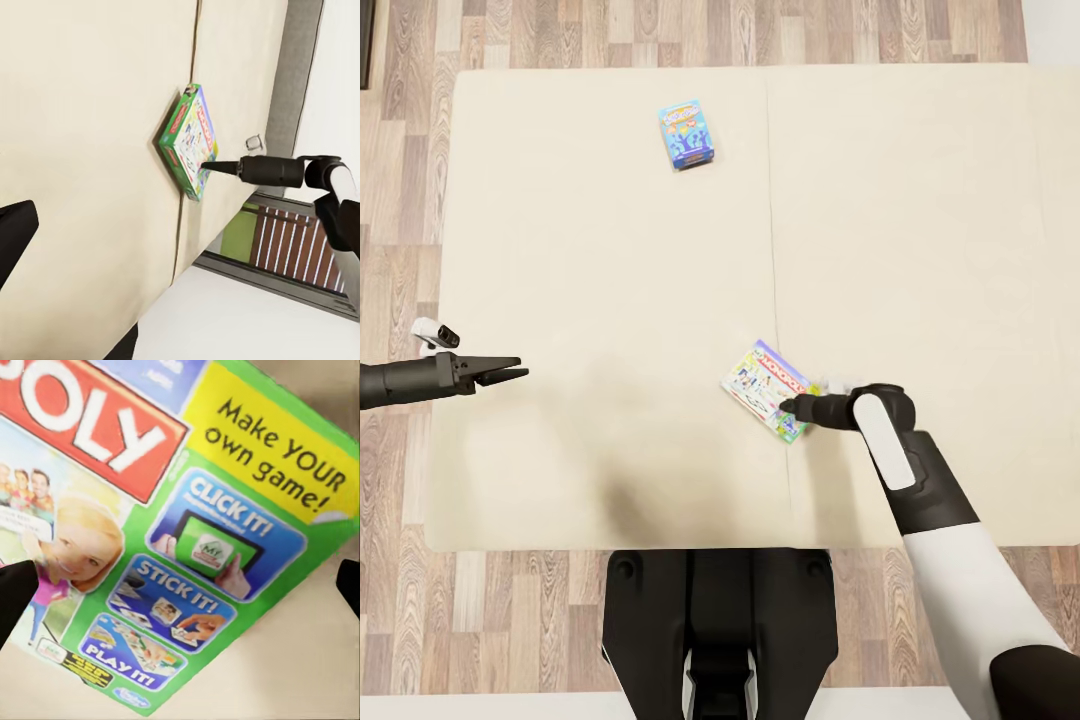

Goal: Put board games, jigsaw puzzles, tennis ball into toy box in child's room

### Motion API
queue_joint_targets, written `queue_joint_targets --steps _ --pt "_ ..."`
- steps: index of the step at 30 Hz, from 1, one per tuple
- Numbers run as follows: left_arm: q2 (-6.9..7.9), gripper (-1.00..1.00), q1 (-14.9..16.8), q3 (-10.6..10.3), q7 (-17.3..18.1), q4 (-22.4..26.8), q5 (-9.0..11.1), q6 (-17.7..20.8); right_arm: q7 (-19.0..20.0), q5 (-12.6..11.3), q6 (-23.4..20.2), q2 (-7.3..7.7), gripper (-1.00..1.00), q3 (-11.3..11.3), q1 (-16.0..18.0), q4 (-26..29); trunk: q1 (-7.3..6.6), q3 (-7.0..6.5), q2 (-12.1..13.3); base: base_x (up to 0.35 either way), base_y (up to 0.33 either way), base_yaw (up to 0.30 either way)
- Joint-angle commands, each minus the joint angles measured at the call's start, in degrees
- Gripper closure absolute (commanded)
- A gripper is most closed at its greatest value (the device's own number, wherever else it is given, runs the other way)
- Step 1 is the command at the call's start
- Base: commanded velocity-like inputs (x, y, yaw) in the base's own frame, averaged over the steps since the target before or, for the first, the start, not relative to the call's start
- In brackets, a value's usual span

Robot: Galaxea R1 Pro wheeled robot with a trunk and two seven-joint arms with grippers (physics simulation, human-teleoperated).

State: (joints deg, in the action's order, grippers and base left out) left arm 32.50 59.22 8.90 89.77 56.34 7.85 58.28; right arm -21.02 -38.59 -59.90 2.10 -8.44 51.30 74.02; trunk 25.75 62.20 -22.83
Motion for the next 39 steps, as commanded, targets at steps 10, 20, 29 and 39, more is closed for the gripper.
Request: queue_joint_targets --steps 10,20,29,39 --pt "0.02 -1.00 0.0 0.0 0.2 0.0 0.0 0.6 -0.6 -0.5 -0.1 -0.26 -1.00 -0.2 0.0 2.0 0.04 0.06 -0.1 0.000 0.000 0.000" --pt "0.02 -1.00 0.0 0.0 0.2 0.0 0.0 0.6 -0.7 -0.4 -0.1 0.14 -1.00 -0.2 0.0 2.3 0.04 0.06 -0.1 0.000 0.000 0.000" --pt "0.02 -1.00 0.0 0.0 0.2 0.0 0.0 0.6 -0.7 -0.5 -0.1 0.25 -1.00 -0.1 0.7 2.3 0.04 0.06 -0.1 0.000 0.000 0.000" --pt "-0.03 -1.00 0.0 -0.1 0.2 0.0 0.0 0.6 -0.7 -0.6 -0.1 0.25 -1.00 -0.2 3.5 1.3 0.04 0.06 -0.1 0.000 0.000 0.000"
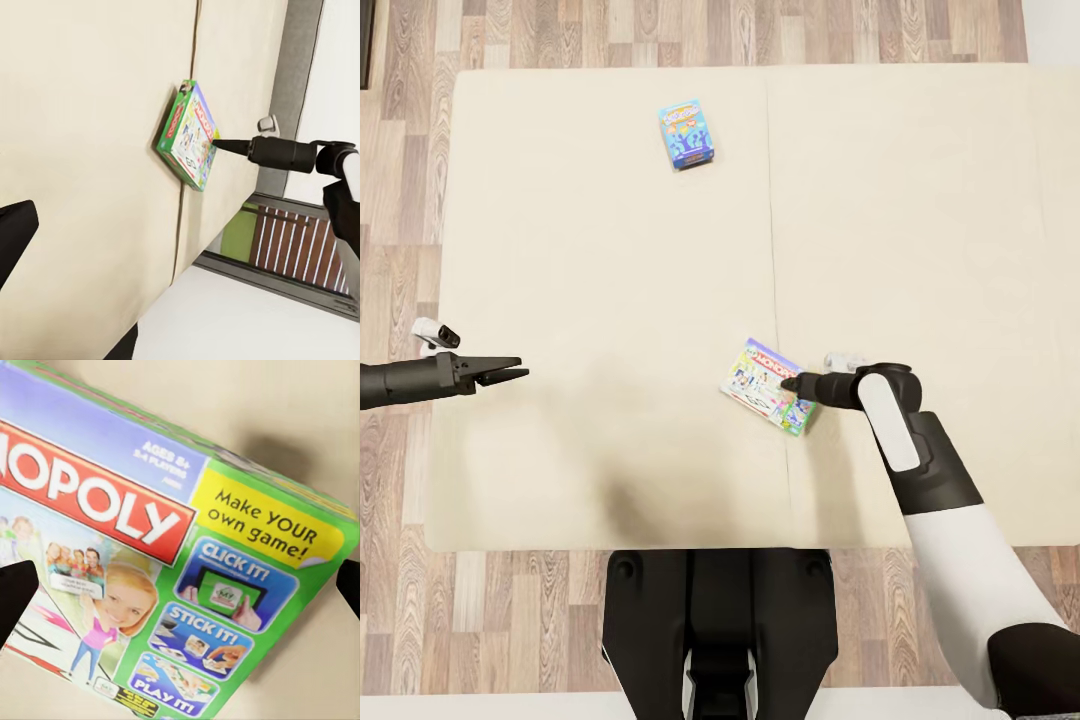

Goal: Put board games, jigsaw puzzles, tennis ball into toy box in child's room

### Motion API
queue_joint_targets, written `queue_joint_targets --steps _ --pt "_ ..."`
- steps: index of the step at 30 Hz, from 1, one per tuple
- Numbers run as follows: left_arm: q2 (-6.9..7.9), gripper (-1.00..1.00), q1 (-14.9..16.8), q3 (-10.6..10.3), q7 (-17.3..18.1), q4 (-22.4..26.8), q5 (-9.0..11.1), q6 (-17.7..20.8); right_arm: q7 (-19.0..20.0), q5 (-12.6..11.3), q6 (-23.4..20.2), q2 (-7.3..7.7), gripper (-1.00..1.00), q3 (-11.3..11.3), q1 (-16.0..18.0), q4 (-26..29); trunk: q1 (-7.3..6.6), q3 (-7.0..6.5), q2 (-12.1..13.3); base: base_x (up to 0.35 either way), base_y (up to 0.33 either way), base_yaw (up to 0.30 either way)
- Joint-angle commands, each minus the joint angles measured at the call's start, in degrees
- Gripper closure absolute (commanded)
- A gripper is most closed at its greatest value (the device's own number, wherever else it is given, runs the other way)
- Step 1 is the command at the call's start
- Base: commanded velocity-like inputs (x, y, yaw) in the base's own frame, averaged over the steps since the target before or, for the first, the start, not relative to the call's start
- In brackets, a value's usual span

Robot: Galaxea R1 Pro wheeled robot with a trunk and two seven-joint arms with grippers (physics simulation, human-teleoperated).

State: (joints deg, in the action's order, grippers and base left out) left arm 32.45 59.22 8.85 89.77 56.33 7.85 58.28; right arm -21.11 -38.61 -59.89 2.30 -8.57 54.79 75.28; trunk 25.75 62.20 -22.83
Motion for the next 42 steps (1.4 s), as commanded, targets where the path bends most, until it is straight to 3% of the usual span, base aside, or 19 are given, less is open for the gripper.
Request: queue_joint_targets --steps 1,42 --pt "0.00 -1.00 0.0 0.0 0.2 0.0 0.0 0.6 -0.6 -0.5 -0.1 -0.11 -1.00 -0.1 0.2 -0.1 0.04 0.06 -0.1 0.000 0.000 0.000" --pt "-0.10 -1.00 0.0 -0.1 0.2 0.0 0.0 0.6 -0.6 -0.5 -0.1 -0.15 -1.00 -0.1 5.4 -0.5 0.04 0.06 -0.1 0.000 0.000 0.000"
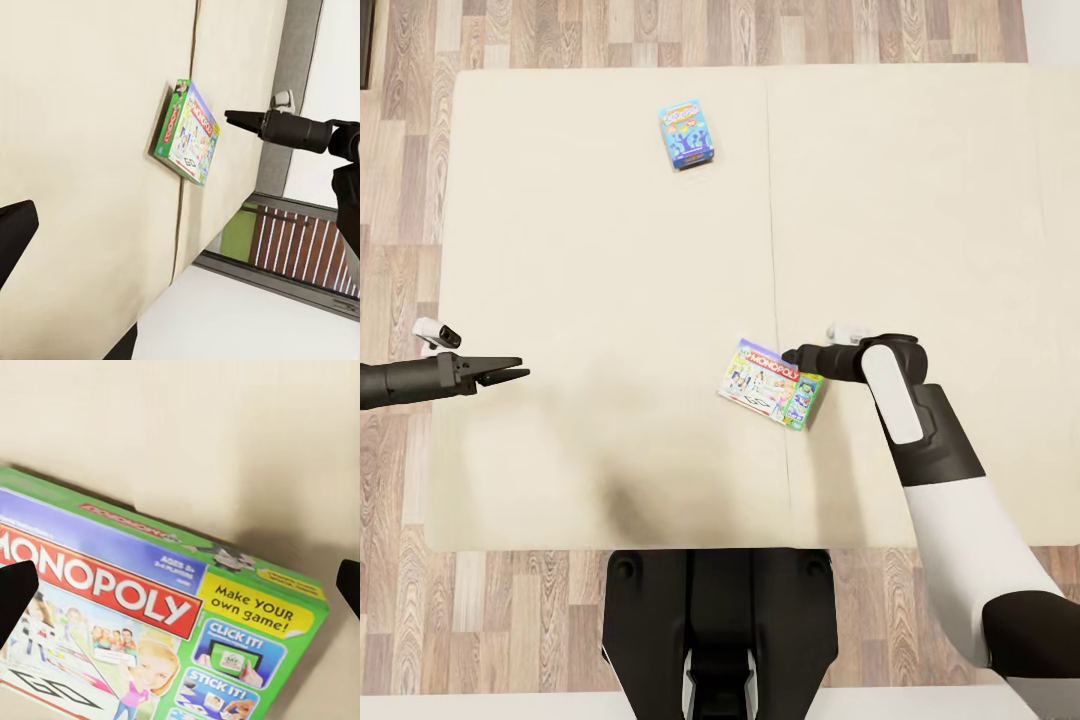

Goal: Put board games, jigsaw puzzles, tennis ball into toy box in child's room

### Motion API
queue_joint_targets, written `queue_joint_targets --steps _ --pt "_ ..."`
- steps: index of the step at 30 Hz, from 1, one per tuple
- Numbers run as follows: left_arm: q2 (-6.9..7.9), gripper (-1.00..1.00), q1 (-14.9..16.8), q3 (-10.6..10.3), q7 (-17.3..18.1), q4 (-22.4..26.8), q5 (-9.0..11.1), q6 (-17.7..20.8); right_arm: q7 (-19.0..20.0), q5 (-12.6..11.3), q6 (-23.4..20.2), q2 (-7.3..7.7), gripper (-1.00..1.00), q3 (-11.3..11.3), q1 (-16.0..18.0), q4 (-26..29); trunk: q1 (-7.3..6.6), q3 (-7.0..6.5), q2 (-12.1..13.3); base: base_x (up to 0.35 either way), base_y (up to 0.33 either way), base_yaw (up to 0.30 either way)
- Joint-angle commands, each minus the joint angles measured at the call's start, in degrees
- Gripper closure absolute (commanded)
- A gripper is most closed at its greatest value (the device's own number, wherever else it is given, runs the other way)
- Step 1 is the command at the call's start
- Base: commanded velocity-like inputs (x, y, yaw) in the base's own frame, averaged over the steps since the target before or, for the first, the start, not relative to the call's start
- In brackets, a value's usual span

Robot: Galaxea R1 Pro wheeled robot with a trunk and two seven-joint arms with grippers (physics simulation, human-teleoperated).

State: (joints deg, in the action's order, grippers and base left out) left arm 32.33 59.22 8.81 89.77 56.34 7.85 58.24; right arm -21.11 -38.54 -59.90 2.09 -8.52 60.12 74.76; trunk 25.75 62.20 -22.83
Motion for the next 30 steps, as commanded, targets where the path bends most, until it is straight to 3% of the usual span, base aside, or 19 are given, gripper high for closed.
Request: queue_joint_targets --steps 1,13,27,30 --pt "0.02 -1.00 0.0 0.0 0.2 0.0 0.0 0.6 -0.6 -0.6 -0.1 0.06 -1.00 -0.1 0.0 0.0 0.04 0.06 -0.1 0.000 0.000 0.000" --pt "-0.02 -1.00 0.0 -0.1 0.2 0.0 0.0 0.6 -0.6 -0.5 -0.1 -0.27 -1.00 -0.2 0.1 -2.8 0.04 0.06 -0.1 0.000 0.000 0.000" --pt "-1.10 -1.00 0.0 -0.1 0.2 0.0 -0.1 0.5 -0.6 -0.3 -0.1 -0.52 -1.00 -0.1 0.4 -6.7 0.04 0.06 -0.1 0.000 0.000 0.000" --pt "-1.12 -1.00 0.0 -0.1 0.2 0.0 -0.1 0.5 -0.6 0.7 -0.1 -0.59 -1.00 -0.1 0.7 -7.2 0.04 0.06 -0.1 0.000 0.000 0.000"
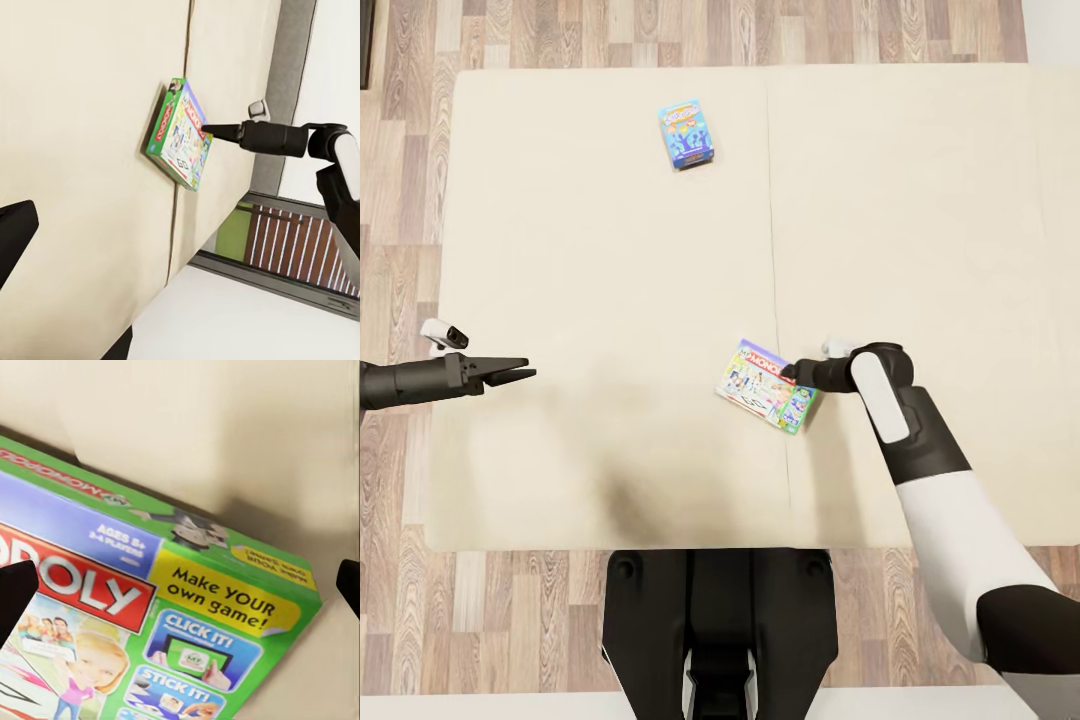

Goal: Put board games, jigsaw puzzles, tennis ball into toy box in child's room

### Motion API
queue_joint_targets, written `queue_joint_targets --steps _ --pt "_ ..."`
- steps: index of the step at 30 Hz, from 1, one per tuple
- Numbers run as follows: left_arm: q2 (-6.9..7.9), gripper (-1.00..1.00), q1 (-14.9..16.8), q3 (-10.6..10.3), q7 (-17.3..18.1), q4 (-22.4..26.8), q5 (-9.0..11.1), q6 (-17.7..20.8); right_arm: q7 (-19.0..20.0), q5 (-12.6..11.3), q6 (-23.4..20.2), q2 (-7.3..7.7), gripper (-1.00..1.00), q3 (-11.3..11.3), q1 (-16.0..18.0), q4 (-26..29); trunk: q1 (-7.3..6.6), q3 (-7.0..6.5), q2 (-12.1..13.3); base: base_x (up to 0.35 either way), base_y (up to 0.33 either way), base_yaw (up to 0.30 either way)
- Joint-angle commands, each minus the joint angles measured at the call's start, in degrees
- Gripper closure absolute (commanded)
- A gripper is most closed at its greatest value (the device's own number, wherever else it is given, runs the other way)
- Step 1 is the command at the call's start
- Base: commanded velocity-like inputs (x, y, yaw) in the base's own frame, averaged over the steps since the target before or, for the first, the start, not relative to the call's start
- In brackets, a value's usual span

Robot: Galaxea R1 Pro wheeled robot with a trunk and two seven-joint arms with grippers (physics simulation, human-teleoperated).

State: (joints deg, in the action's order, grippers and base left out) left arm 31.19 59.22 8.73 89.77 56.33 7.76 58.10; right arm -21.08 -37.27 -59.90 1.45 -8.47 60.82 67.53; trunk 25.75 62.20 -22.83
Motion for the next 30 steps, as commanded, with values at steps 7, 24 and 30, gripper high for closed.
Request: queue_joint_targets --steps 7,24,30 --pt "0.01 -1.00 0.0 0.0 0.2 0.0 0.0 0.6 -0.5 3.0 -0.1 -0.10 -1.00 -0.1 0.3 -0.7 0.04 0.06 -0.1 0.000 0.000 0.000" --pt "0.01 -1.00 0.0 0.1 0.2 0.3 0.0 0.6 -0.3 3.6 -0.1 -2.51 -1.00 -0.1 0.3 -1.0 0.04 0.06 -0.1 0.000 0.000 0.000" --pt "0.01 -1.00 0.0 0.1 0.2 0.3 0.0 0.6 -0.1 3.7 -0.1 -5.32 -1.00 -0.1 0.3 -3.1 0.04 0.06 -0.1 0.000 0.000 0.000"
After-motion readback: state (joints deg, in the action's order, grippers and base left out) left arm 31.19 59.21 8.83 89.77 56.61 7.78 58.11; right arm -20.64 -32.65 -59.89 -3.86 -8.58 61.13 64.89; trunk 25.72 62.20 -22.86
